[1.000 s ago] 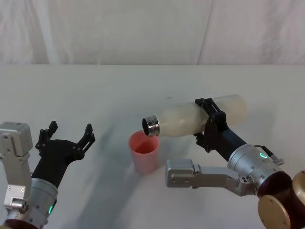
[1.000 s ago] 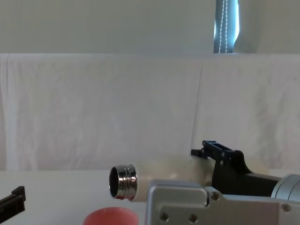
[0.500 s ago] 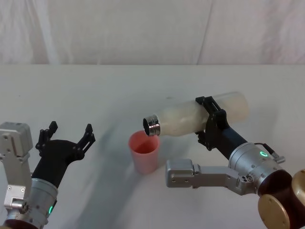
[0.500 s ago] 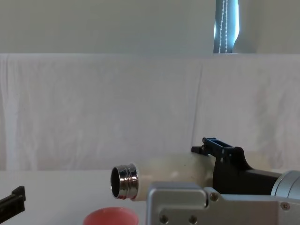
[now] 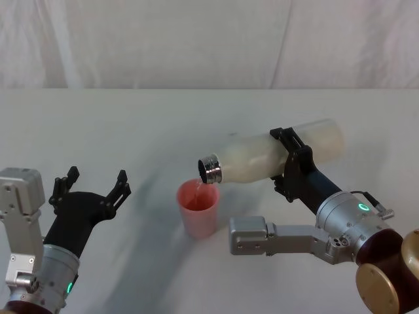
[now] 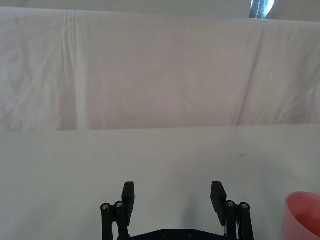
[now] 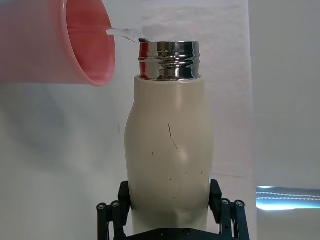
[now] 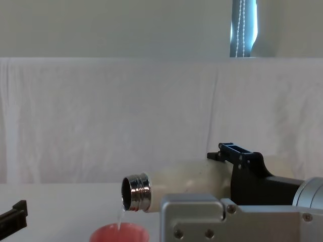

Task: Grasp the thermos with one hand and pour water into the cup lid.

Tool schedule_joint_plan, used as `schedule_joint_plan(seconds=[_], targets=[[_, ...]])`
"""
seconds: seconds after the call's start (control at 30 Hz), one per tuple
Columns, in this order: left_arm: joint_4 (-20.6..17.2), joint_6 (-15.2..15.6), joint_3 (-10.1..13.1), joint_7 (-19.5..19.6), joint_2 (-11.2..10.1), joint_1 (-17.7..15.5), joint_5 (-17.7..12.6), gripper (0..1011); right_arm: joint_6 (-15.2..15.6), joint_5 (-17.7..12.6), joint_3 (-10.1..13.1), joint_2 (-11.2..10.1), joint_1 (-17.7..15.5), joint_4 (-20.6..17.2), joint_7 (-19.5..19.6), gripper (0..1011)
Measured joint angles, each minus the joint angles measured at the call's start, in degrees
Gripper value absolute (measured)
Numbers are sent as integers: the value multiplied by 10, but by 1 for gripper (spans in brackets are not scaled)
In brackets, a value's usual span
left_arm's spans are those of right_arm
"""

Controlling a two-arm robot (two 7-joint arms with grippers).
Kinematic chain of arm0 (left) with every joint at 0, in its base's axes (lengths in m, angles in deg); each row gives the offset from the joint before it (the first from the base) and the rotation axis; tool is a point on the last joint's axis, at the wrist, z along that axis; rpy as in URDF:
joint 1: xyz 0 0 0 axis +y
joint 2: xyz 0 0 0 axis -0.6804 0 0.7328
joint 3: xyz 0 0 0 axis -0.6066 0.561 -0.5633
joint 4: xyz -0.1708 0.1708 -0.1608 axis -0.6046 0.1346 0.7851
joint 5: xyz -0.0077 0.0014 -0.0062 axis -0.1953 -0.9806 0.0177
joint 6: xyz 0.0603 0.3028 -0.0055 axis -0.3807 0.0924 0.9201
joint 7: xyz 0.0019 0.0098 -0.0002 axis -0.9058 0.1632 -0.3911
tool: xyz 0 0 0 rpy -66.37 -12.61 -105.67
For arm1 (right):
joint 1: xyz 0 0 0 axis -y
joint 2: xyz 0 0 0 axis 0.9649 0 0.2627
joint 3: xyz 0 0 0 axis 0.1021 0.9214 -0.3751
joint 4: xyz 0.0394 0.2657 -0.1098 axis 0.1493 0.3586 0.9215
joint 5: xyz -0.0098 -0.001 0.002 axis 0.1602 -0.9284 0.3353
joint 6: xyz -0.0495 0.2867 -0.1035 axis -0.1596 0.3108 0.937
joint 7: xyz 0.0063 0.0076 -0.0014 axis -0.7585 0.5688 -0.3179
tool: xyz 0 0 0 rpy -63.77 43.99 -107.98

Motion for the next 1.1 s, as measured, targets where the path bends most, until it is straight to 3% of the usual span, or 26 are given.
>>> schedule_joint_plan(seconds=[1.1], targets=[[0,0,0,0,0,0,0,1001,0,0,3,-5,4,-3,-5,957]])
